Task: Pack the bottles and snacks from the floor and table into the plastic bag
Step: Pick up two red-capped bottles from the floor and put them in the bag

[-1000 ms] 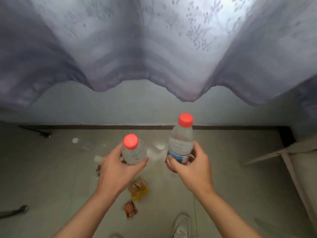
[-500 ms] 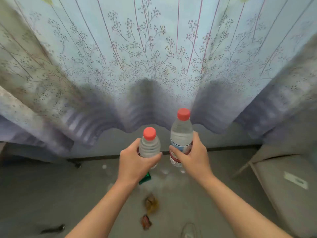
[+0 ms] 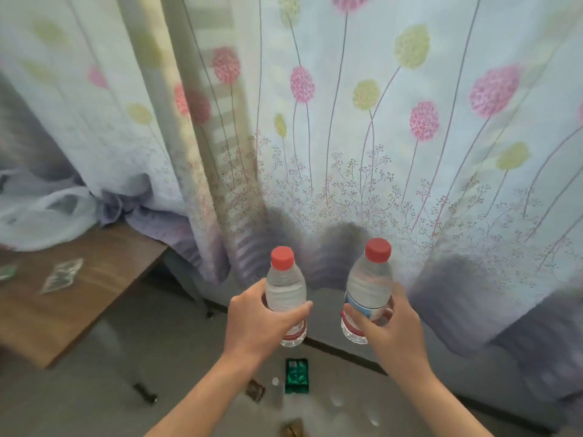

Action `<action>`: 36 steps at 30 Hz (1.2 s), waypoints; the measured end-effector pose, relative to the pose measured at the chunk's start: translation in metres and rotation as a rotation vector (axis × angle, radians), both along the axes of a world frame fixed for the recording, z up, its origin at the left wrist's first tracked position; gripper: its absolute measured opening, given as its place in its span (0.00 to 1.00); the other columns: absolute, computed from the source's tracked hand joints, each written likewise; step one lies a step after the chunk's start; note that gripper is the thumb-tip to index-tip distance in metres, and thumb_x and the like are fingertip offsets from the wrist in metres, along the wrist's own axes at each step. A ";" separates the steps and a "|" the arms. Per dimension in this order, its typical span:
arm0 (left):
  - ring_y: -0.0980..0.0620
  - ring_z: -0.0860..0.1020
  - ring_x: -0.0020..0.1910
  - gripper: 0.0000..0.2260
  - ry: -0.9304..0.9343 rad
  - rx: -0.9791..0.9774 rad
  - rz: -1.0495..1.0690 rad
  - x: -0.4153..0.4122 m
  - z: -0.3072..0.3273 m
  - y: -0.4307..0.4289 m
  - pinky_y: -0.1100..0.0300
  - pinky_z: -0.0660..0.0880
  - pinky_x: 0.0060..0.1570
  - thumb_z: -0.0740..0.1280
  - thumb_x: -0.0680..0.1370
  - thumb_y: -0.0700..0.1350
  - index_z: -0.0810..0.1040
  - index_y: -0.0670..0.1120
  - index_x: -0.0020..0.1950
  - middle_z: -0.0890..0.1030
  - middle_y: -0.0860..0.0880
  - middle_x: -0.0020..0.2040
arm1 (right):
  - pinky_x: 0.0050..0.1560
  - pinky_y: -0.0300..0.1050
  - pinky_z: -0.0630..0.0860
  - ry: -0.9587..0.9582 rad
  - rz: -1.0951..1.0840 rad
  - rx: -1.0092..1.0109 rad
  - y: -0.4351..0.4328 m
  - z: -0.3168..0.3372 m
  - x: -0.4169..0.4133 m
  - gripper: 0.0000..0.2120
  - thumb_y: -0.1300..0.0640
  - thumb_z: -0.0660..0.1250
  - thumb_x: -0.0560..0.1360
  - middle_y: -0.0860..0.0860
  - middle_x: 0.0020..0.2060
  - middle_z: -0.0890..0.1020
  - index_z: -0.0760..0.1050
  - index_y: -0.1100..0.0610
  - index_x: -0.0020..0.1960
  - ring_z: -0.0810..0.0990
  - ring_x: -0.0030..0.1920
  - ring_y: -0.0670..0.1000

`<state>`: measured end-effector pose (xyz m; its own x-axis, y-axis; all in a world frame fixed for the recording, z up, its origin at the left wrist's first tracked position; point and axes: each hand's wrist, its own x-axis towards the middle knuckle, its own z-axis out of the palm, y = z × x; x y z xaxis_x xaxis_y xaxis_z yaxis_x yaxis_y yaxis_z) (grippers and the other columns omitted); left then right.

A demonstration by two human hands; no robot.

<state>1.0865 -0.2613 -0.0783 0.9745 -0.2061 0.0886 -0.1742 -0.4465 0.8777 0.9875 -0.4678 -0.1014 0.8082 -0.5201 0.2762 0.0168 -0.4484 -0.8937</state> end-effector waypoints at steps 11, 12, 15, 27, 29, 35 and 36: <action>0.65 0.81 0.37 0.18 -0.060 0.146 0.417 -0.044 0.053 0.090 0.60 0.80 0.39 0.78 0.59 0.65 0.83 0.57 0.40 0.83 0.64 0.35 | 0.48 0.30 0.77 -0.001 0.547 -0.035 0.063 0.049 0.035 0.28 0.61 0.83 0.66 0.36 0.48 0.85 0.76 0.47 0.61 0.85 0.48 0.40; 0.65 0.81 0.37 0.18 -0.061 0.151 0.450 -0.046 0.055 0.101 0.60 0.80 0.39 0.78 0.58 0.66 0.83 0.57 0.40 0.83 0.64 0.35 | 0.47 0.30 0.77 0.001 0.579 -0.031 0.073 0.051 0.041 0.27 0.62 0.83 0.66 0.36 0.48 0.85 0.76 0.48 0.60 0.85 0.48 0.40; 0.65 0.81 0.37 0.18 -0.048 0.148 0.550 -0.050 0.057 0.141 0.59 0.81 0.40 0.77 0.58 0.66 0.84 0.58 0.41 0.83 0.63 0.35 | 0.46 0.33 0.79 0.000 0.650 -0.027 0.112 0.058 0.059 0.26 0.61 0.82 0.66 0.36 0.47 0.85 0.76 0.48 0.59 0.85 0.46 0.40; 0.68 0.81 0.40 0.23 -0.097 0.209 0.693 -0.019 0.064 0.345 0.60 0.82 0.40 0.77 0.59 0.69 0.85 0.58 0.48 0.85 0.63 0.41 | 0.44 0.29 0.78 -0.083 0.755 -0.001 0.337 0.069 0.131 0.26 0.55 0.83 0.67 0.28 0.48 0.82 0.73 0.41 0.57 0.84 0.47 0.36; 0.68 0.82 0.40 0.24 -0.114 0.225 0.709 -0.011 0.068 0.380 0.61 0.83 0.40 0.77 0.60 0.69 0.86 0.58 0.50 0.85 0.62 0.42 | 0.45 0.28 0.77 -0.092 0.769 0.004 0.373 0.073 0.141 0.26 0.56 0.83 0.67 0.27 0.48 0.81 0.73 0.41 0.57 0.83 0.49 0.35; 0.69 0.79 0.39 0.22 -0.115 0.252 0.732 0.013 0.087 0.462 0.68 0.79 0.36 0.79 0.63 0.67 0.85 0.57 0.50 0.84 0.62 0.43 | 0.48 0.33 0.80 -0.113 0.784 0.032 0.461 0.083 0.172 0.26 0.53 0.82 0.68 0.34 0.50 0.84 0.74 0.44 0.60 0.84 0.51 0.38; 0.69 0.79 0.39 0.22 -0.114 0.248 0.731 0.018 0.090 0.472 0.70 0.77 0.36 0.79 0.63 0.67 0.84 0.57 0.51 0.83 0.63 0.42 | 0.48 0.33 0.80 -0.116 0.787 0.032 0.474 0.086 0.179 0.26 0.53 0.82 0.68 0.35 0.49 0.84 0.74 0.44 0.61 0.83 0.51 0.37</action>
<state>1.1046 0.2109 0.0113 0.8581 0.4581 0.2319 0.1567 -0.6637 0.7314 1.1661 0.0060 -0.0151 0.9085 0.1822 0.3760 0.4119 -0.2405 -0.8789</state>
